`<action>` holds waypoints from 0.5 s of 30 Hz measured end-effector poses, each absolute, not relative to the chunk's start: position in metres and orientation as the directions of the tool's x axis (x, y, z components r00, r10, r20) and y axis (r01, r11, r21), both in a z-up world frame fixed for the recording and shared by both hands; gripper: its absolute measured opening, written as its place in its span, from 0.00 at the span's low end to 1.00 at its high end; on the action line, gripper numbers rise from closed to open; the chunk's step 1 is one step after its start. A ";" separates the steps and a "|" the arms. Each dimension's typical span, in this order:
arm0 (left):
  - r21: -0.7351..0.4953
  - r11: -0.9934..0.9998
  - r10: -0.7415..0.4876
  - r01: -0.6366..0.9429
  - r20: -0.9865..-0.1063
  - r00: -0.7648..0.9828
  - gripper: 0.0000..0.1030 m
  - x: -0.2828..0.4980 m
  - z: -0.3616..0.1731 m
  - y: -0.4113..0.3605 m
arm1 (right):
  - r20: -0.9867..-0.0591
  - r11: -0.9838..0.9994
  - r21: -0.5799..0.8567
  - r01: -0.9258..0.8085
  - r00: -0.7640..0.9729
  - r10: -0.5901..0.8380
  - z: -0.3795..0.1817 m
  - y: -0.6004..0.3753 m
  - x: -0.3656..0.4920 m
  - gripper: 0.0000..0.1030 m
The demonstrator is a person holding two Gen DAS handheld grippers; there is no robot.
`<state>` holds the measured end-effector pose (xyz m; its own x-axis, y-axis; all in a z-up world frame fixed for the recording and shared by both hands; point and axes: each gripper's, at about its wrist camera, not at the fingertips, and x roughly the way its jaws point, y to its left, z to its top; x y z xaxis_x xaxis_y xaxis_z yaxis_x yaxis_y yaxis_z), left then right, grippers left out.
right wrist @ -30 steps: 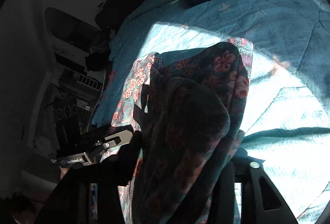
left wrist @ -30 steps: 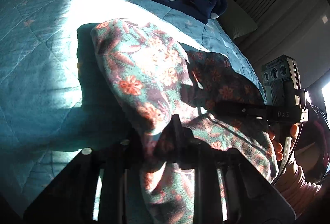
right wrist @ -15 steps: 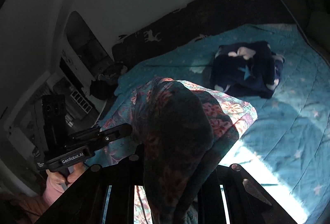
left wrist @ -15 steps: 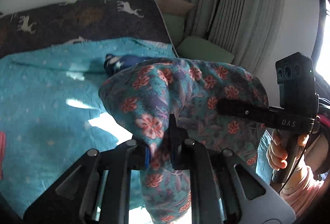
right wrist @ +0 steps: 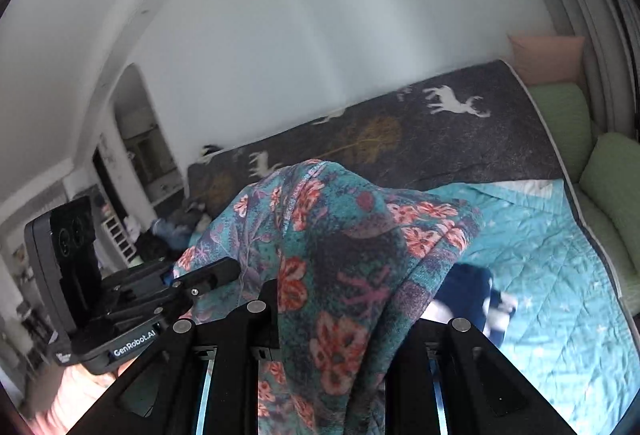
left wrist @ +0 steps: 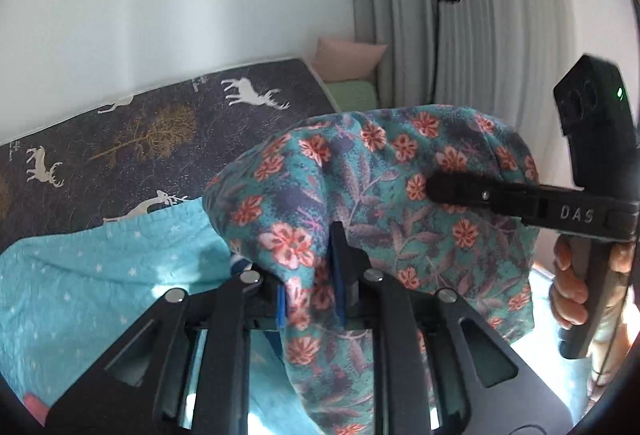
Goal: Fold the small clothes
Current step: 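Place the floral bundle onto the navy star garment and open the right gripper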
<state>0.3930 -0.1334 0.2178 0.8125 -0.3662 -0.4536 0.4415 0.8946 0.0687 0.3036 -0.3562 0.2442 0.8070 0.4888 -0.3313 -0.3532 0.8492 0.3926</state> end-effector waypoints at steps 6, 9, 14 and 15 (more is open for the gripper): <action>0.261 0.942 0.029 0.213 -0.693 0.720 0.60 0.516 0.065 -0.148 | -0.624 0.901 0.424 -0.093 0.691 0.365 0.132 -0.389 0.450 0.31; 0.176 0.961 -0.011 0.212 -0.745 0.667 0.60 0.524 0.006 -0.135 | -0.764 0.951 0.307 0.046 0.607 0.217 0.061 -0.390 0.480 0.37; -0.074 0.982 -0.169 0.175 -0.765 0.621 0.60 0.533 0.001 -0.107 | -0.700 0.909 0.415 0.033 0.651 0.295 0.052 -0.411 0.472 0.42; -0.071 0.983 -0.162 0.169 -0.770 0.617 0.60 0.528 0.001 -0.111 | -0.707 0.915 0.401 0.047 0.650 0.277 0.057 -0.411 0.472 0.43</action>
